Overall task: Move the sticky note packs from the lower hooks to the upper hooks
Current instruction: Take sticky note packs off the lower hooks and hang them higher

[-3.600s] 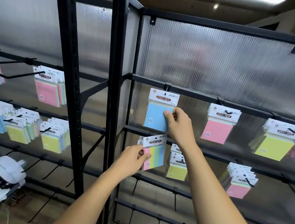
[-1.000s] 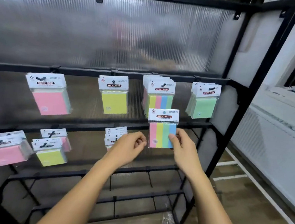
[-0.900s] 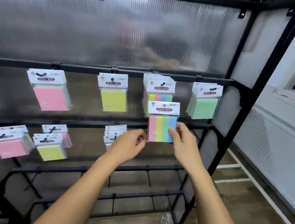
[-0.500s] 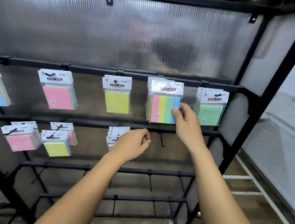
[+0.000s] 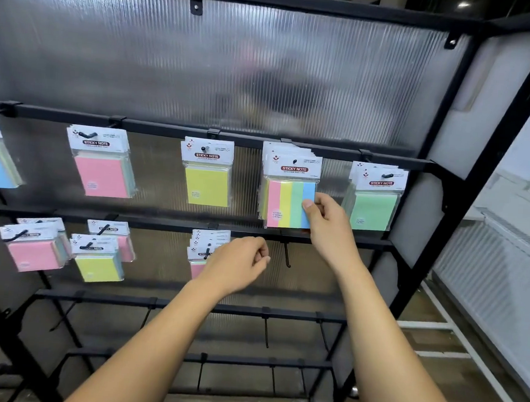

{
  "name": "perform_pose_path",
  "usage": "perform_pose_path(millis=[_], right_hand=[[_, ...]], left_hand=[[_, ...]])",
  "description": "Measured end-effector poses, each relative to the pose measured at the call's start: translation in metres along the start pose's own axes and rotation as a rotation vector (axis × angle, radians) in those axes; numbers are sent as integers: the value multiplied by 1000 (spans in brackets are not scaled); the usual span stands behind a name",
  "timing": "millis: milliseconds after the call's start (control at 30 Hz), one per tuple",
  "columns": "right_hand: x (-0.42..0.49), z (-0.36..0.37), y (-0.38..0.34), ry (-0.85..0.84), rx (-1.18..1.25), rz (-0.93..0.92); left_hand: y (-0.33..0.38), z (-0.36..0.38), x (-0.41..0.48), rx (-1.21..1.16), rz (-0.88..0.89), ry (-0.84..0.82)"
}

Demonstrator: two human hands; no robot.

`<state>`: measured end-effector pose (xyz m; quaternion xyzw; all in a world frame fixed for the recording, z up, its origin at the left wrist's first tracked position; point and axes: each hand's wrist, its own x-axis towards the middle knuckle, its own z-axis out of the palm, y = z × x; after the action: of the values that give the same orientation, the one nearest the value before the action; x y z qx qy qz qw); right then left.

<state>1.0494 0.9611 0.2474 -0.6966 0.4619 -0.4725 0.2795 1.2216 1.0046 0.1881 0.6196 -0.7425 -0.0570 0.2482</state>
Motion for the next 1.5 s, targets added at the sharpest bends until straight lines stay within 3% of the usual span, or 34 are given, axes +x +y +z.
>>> perform_pose_path(millis=[733,867,1167,1500], right_hand=[[6,27,16,66,23,132],[-7,41,36,14,27,187],[-63,104,78,-276,-162,302],[-63,156,73,-331,-247,260]], left_hand=[[-11,1,-19,26,-28,2],[-24,4,-30,34,-79,10],[-76,18,-69,93,-255,-52],[-132,20,-92,124,-351,24]])
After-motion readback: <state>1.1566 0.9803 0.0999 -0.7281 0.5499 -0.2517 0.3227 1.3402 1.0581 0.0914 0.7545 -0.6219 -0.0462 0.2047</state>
